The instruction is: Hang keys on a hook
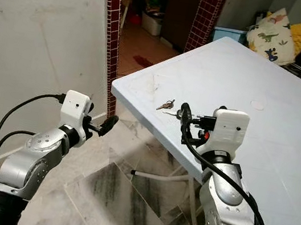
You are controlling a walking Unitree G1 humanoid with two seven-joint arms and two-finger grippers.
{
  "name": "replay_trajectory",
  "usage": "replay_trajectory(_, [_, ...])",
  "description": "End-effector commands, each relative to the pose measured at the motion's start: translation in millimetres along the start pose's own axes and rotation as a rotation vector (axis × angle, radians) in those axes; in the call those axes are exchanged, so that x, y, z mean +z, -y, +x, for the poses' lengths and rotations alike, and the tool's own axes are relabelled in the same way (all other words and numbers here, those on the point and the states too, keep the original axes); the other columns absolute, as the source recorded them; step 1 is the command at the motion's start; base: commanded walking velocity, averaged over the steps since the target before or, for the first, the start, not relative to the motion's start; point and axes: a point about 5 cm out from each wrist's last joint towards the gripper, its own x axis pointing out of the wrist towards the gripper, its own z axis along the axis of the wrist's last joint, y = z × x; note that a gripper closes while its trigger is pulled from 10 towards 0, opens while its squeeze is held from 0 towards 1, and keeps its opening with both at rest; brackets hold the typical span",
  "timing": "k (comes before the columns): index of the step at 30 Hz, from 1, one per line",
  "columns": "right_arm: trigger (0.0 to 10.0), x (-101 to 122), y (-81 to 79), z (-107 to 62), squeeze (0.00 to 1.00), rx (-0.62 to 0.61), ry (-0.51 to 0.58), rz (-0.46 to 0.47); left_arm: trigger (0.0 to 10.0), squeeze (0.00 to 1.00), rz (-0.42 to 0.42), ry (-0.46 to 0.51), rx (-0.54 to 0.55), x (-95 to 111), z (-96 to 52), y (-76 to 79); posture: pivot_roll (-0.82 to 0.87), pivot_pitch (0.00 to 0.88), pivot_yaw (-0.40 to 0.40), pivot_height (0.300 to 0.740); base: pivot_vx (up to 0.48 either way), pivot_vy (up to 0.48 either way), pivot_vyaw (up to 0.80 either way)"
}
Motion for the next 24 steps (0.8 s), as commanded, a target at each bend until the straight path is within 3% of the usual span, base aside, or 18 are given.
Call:
replay_trajectory(1, [10.0,3.6,2.9,0.9,0.0,-0.006,0.016,-0.007,10.0,0.0,0.004,0.007,-0.01,2.5,1.5,2.5,0.03,0.058,-0.041,0.74,0.0,-0.356,0.0])
replay_trajectory(9, [10.0,3.5,4.0,1.0,0.0,-0.008,0.013,-0.01,10.0,0.0,0.002,0.01,0.0,1.6,1.0,1.6,0.03,0.06,-0.045,0.74,0.0,-0.341,0.0])
replay_trajectory(13, [10.0,2.7,4.6,0.9,0.0,-0.007,0.009,-0.007,10.0,0.0,-0.008,0.022,0.027,2.6,0.5,-1.3,0.03,0.06,-0.045,0.74,0.0,0.0,0.0])
replay_trajectory(20, [10.0,2.3,4.5,1.2,0.0,0.007,0.011,0.0,10.0,0.0,0.068,0.03,0.195,-0.7,-4.6,-21.5,0.04,0.057,-0.046,0.74,0.0,0.0,0.0])
replay_trajectory(24, [10.0,8.6,6.5,8.8,0.0,0.017,0.042,-0.003,10.0,0.0,0.095,-0.021,0.25,-17.7,-16.4,-34.7,0.04,0.056,-0.051,0.74,0.0,0.0,0.0])
